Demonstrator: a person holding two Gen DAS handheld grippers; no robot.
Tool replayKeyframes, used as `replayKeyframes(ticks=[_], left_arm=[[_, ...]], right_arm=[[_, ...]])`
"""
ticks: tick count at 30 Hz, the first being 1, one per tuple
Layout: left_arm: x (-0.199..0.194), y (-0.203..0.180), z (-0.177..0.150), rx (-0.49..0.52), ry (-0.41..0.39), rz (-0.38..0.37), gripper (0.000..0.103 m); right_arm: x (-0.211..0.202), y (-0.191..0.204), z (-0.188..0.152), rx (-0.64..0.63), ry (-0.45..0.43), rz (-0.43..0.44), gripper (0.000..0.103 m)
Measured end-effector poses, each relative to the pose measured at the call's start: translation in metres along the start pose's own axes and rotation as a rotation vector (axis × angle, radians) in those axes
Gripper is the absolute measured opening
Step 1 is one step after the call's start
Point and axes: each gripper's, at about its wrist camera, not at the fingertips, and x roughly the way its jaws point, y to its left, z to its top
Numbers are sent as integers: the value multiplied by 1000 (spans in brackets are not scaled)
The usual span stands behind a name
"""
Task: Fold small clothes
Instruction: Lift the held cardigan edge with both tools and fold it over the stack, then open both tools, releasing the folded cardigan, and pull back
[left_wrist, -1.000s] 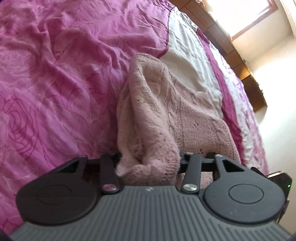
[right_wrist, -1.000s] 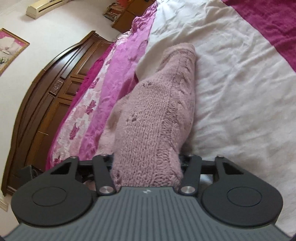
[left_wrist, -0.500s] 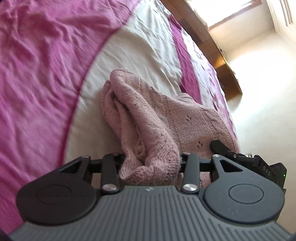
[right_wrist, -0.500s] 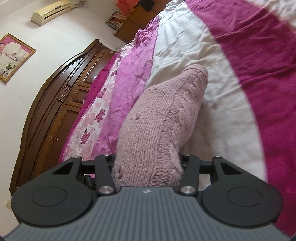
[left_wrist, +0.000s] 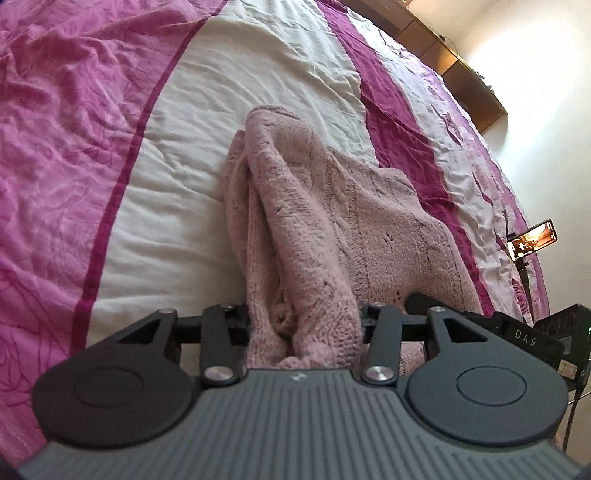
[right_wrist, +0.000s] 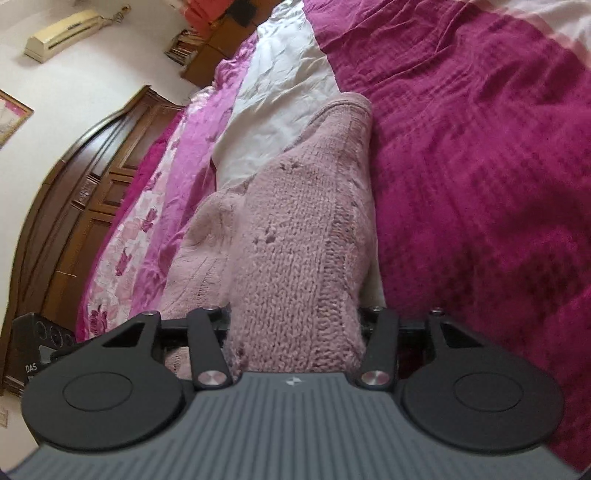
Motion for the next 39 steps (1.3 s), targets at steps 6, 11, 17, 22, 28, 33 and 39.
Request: replayKeyframes(ticks=[6, 11, 17, 22, 28, 33, 39], left_arm=[[-16, -19, -9, 62, -26, 60, 48], [-36, -28, -21, 126, -51, 119, 48], [-45, -26, -34, 124, -73, 176, 48], [-36, -23, -40, 160, -78, 224, 49], [-39, -20, -43, 145, -89, 225, 49], [-51, -32, -51, 175, -110, 252, 48], [-66, -44, -68, 212, -120, 284, 60]], right_arm=[[-12, 5, -4, -21, -4, -8, 61], [-41, 15, -12, -101, -40, -63, 65], [-74, 27, -25, -230, -126, -104, 56], [-62, 24, -33, -289, -111, -121, 51], [-53, 22, -37, -314, -117, -140, 52], [-64, 34, -43, -333, -157, -153, 63], [-84, 47, -60, -375, -188, -145, 78]])
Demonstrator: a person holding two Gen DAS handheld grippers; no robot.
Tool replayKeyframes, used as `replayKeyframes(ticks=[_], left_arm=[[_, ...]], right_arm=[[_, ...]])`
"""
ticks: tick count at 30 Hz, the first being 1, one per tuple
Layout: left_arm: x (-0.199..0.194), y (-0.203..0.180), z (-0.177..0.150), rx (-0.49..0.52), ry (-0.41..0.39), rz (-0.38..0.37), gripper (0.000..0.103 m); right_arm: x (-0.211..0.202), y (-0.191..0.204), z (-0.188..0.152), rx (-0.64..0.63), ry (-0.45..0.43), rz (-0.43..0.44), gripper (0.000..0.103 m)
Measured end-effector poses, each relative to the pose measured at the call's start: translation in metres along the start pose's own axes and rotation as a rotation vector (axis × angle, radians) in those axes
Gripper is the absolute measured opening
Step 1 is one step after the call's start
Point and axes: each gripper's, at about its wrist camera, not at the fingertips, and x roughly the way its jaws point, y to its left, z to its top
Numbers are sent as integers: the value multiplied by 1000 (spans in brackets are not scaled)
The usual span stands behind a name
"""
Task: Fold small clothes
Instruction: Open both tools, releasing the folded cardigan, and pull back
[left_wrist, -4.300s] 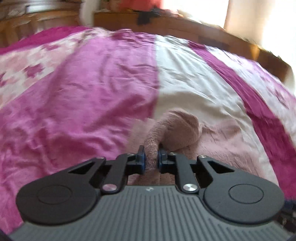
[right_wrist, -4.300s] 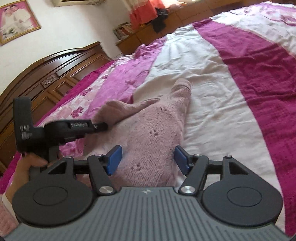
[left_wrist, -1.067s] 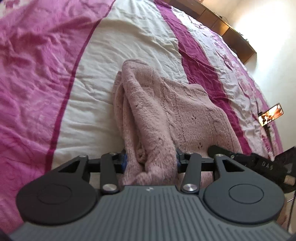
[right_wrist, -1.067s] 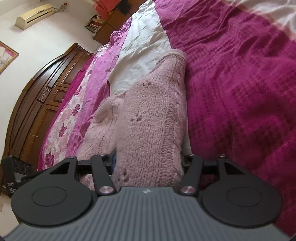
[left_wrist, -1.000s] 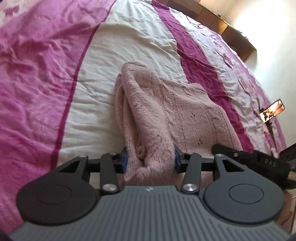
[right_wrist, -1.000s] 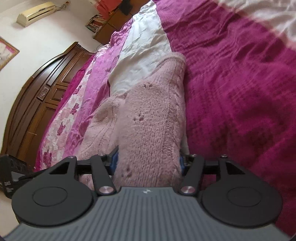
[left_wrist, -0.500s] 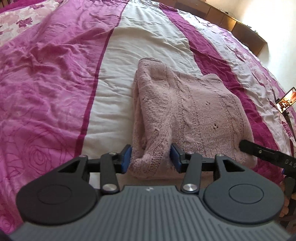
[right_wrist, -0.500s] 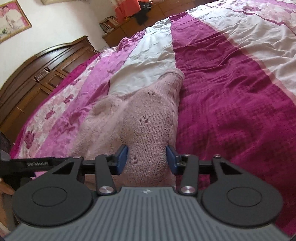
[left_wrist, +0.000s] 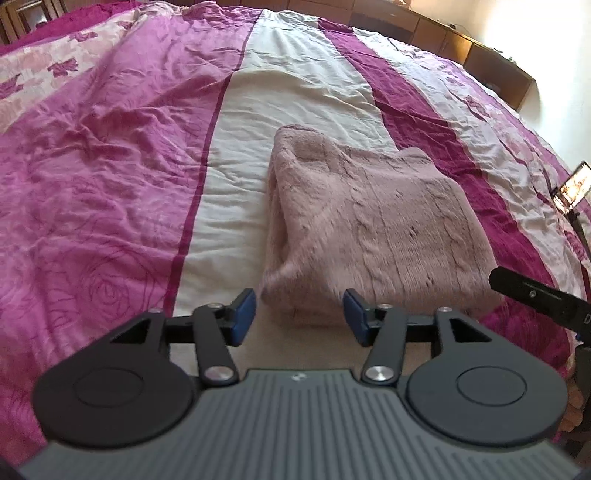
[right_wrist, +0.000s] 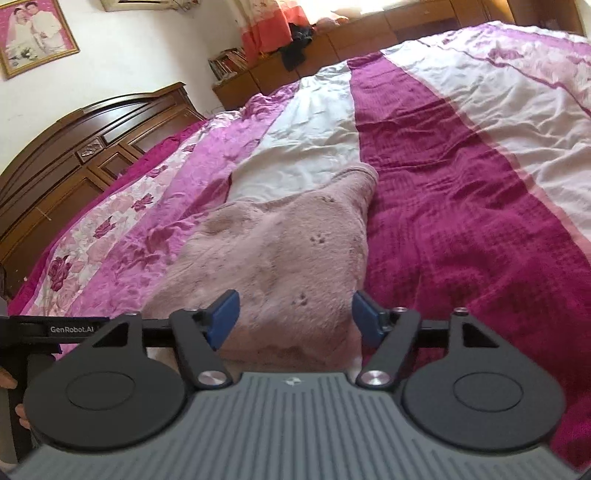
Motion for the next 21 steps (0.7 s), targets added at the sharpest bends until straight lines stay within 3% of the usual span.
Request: replayKeyframes(ticks=[3, 10, 21], left_arm=[[-4, -8, -12, 30, 1, 22, 72], [4, -24, -34, 92, 36, 67, 74], [20, -40, -55, 128, 56, 138, 78]], right_arm=[[-11, 6, -7, -19, -13, -20, 85], [-24, 11, -28, -43, -11, -88, 99], [-7, 9, -54, -59, 87, -159, 103]])
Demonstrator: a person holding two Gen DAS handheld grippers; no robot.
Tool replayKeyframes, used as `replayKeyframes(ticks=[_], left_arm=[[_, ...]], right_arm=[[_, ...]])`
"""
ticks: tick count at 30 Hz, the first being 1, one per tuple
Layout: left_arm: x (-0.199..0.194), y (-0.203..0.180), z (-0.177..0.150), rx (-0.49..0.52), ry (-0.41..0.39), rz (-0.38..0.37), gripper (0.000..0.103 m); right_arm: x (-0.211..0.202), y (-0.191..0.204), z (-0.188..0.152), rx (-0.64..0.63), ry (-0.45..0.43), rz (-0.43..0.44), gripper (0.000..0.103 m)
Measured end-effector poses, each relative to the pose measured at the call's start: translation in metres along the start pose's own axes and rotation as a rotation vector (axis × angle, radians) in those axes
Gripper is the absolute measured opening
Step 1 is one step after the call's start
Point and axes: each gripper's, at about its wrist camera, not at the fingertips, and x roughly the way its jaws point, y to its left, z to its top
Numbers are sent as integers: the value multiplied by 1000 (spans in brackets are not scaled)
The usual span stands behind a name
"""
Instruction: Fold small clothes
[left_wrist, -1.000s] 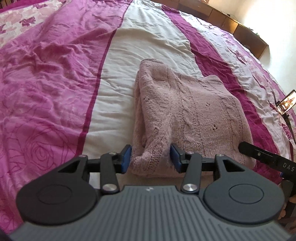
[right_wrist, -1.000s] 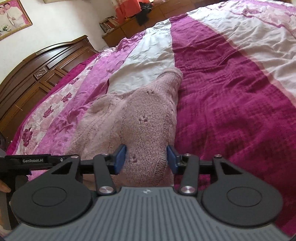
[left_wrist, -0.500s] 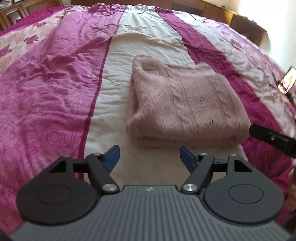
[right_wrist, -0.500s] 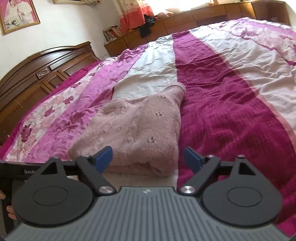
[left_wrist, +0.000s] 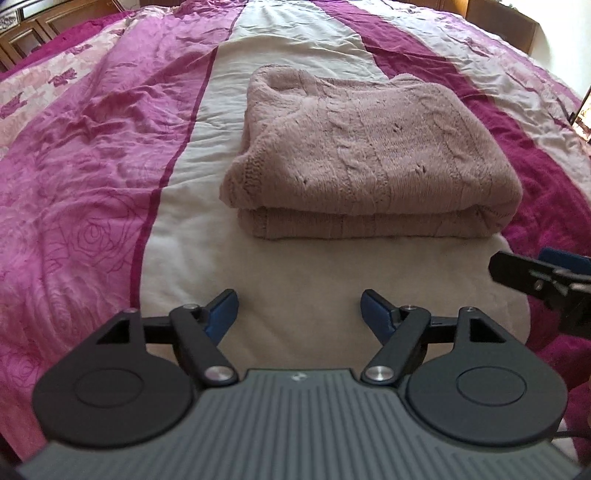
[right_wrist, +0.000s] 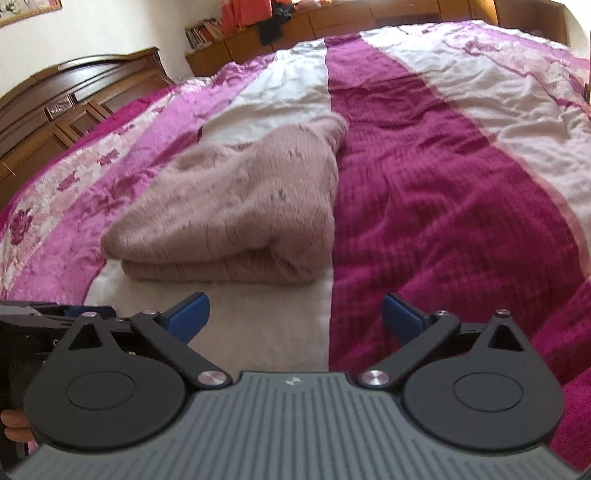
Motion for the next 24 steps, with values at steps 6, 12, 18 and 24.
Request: replayKeyframes(ticks=[6, 12, 18, 24], left_arm=[[6, -8, -5, 15, -13, 39, 79], [6, -12, -7, 15, -21, 59, 80], [7, -13, -7, 18, -26, 71, 80], [7, -14, -6, 17, -23, 77, 80]], right_arm=[[10, -2, -7, 6, 13, -14, 103], [14, 0, -10, -2, 13, -22, 103], [17, 0, -10, -8, 13, -29, 103], [18, -1, -11, -2, 9, -23, 103]])
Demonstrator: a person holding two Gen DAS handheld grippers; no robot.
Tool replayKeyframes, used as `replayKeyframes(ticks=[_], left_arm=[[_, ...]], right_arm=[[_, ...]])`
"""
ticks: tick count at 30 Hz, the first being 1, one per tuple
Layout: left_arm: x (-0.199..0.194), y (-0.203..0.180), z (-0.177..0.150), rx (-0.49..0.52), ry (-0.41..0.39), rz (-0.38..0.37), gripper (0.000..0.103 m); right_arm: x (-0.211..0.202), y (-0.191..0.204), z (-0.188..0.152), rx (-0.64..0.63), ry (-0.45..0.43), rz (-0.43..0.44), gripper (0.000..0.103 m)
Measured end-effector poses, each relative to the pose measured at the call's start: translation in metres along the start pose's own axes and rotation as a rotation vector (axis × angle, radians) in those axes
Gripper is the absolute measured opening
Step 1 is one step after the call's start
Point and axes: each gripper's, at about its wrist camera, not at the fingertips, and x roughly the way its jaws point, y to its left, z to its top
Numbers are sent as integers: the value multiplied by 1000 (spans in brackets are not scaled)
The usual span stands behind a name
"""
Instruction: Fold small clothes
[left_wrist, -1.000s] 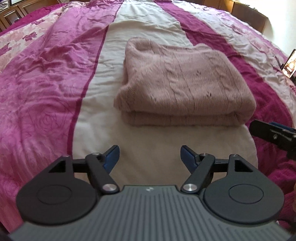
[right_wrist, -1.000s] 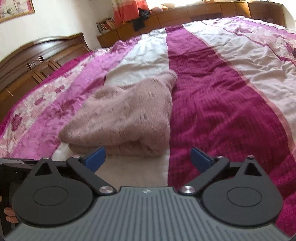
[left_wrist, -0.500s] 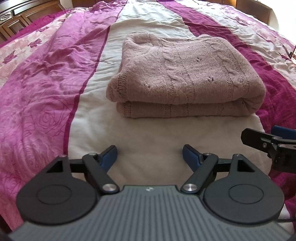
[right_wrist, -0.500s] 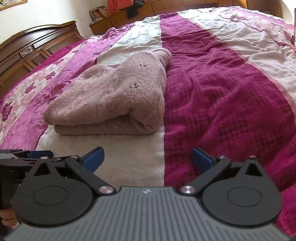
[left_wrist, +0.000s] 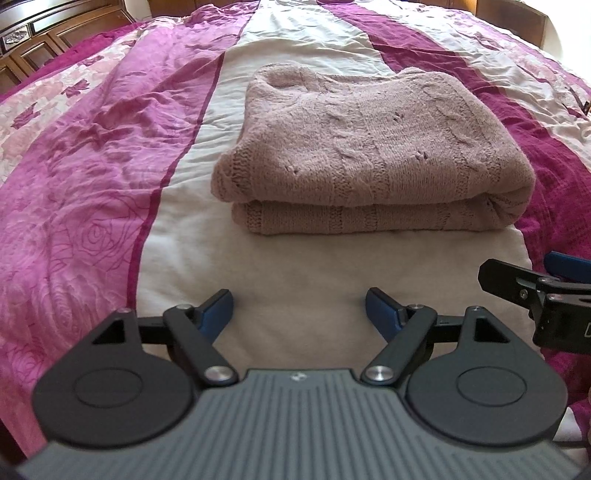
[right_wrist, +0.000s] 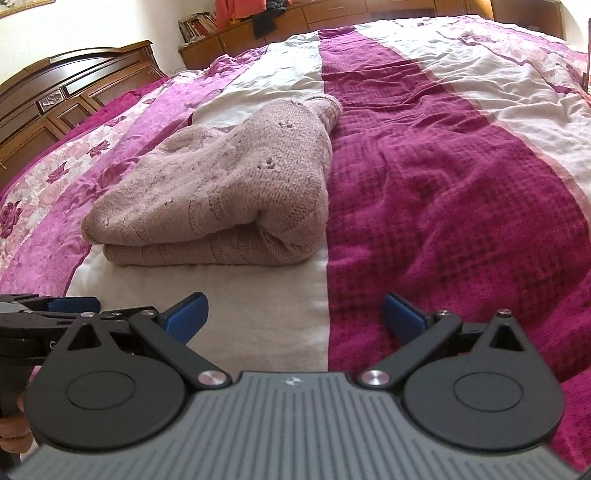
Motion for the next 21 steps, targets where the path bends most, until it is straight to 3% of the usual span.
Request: replayKeyframes(ticks=[21], left_arm=[[0, 0, -1, -3, -2, 0, 80]], right_arm=[[1, 0, -1, -3, 0, -1, 103]])
